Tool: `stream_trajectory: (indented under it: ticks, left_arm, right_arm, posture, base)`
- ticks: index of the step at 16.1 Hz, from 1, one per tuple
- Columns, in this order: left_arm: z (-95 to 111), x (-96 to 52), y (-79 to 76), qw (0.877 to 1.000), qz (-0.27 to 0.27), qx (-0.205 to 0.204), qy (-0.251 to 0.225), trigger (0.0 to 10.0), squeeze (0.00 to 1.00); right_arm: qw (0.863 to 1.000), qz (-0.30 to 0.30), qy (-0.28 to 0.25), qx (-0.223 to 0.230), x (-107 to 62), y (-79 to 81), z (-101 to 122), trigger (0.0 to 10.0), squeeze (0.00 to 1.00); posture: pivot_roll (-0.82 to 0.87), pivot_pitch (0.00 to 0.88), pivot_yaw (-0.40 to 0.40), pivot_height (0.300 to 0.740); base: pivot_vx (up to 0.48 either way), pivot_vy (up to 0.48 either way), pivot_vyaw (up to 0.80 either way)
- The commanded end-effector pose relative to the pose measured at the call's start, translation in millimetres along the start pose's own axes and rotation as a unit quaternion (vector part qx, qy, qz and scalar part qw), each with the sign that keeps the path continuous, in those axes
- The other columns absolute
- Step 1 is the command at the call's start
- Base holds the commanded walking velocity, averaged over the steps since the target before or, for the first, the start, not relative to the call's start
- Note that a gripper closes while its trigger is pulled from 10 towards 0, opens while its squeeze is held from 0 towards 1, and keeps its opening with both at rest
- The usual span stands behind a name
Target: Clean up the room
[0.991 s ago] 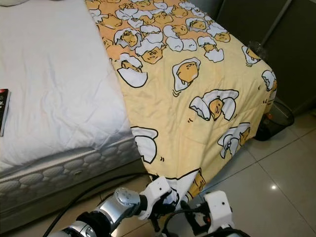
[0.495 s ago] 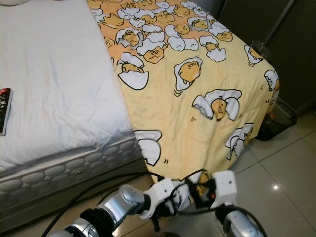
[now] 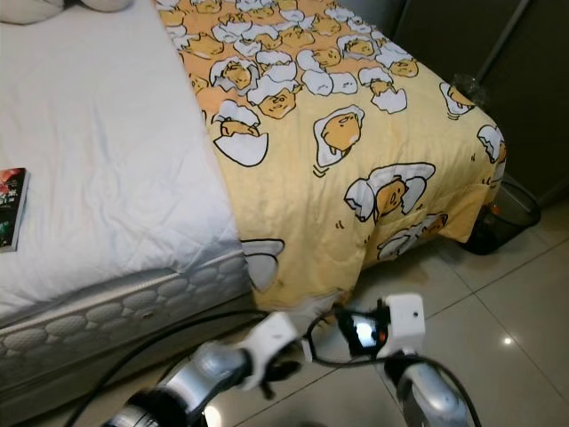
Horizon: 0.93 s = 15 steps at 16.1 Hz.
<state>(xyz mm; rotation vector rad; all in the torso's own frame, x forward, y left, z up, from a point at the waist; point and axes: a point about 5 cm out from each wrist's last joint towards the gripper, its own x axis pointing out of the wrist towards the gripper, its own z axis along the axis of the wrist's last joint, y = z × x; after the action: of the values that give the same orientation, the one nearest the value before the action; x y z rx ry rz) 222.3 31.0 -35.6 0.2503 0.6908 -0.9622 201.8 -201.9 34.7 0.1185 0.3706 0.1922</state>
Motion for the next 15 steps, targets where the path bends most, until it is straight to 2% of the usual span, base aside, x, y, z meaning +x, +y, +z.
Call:
stream_trajectory:
  ticks: [1,2,3,4,5,6,7,8,10,13,15]
  left_arm:
    - [18.6,-9.6,25.0,0.991,0.11,-0.018,-0.075,10.0,1.0]
    - [24.3,-19.3,44.0,0.982,0.161,-0.031,-0.097,10.0,1.0]
    - [36.7,-39.2,76.6,0.955,0.254,-0.064,-0.141,10.0,1.0]
    - [40.9,-47.0,88.0,0.942,0.286,-0.079,-0.155,10.0,1.0]
    - [57.3,-74.7,118.9,0.896,0.363,-0.131,-0.218,10.0,1.0]
    - [66.1,-89.3,130.0,0.874,0.387,-0.144,-0.255,10.0,1.0]
    - [70.5,-95.8,131.2,0.866,0.392,-0.139,-0.276,10.0,0.96]
    - [77.3,-106.0,132.3,0.857,0.406,-0.111,-0.296,10.0,0.0]
    - [87.8,-111.2,128.3,0.855,0.412,-0.08,-0.306,10.0,0.0]
    - [99.8,-109.9,122.2,0.843,0.427,-0.074,-0.317,10.0,0.0]
    - [92.0,-108.8,122.9,0.838,0.451,-0.083,-0.296,10.0,0.0]
  right_arm:
    - [0.998,-0.044,-0.051,-0.007,5.1,-10.7,21.6,10.0,0.0]
    - [0.996,-0.06,-0.07,-0.008,8.6,-13.2,30.7,10.0,0.0]
    - [0.992,-0.077,-0.1,-0.009,14.4,-15.3,45.2,10.0,0.0]
    - [0.991,-0.081,-0.109,-0.011,16.7,-15.5,49.8,10.0,0.0]
    - [0.989,-0.088,-0.121,-0.011,24.1,-14.7,54.7,10.0,0.0]
    - [0.988,-0.088,-0.123,-0.009,28.2,-13.1,54.3,10.0,0.0]
    - [0.988,-0.089,-0.123,-0.008,29.5,-12.2,52.9,10.0,0.0]
    - [0.988,-0.092,-0.123,-0.006,32.6,-11.1,50.9,10.0,0.0]
    - [0.987,-0.103,-0.123,-0.004,38.0,-10.5,48.1,10.0,0.0]
    - [0.986,-0.109,-0.125,-0.002,42.4,-9.5,46.9,10.0,0.0]
    - [0.984,-0.12,-0.132,-0.007,40.2,-12.5,45.4,10.0,0.0]
  posture:
    - [-0.04,0.004,-0.067,0.74]
    - [-0.03,0.0,-0.063,0.74]
    - [-0.01,0.0,-0.057,0.74]
    - [-0.01,0.0,-0.057,0.74]
    - [0.01,0.0,-0.045,0.74]
    - [0.01,0.0,-0.041,0.74]
    - [0.02,0.0,-0.034,0.74]
    - [0.03,0.0,-0.023,0.74]
    - [0.04,0.0,-0.009,0.74]
    - [0.03,0.0,-0.004,0.74]
    - [0.02,0.0,-0.004,0.74]
  base:
    - [0.0,0.0,0.0]
    - [0.0,0.0,0.0]
    - [0.0,0.0,0.0]
    - [0.0,0.0,0.0]
    - [0.0,0.0,0.0]
    - [0.0,0.0,0.0]
    - [0.0,0.0,0.0]
    - [0.0,-0.48,0.49]
    - [0.0,-0.48,0.66]
    - [0.0,-0.48,0.61]
    - [0.0,-0.48,0.58]
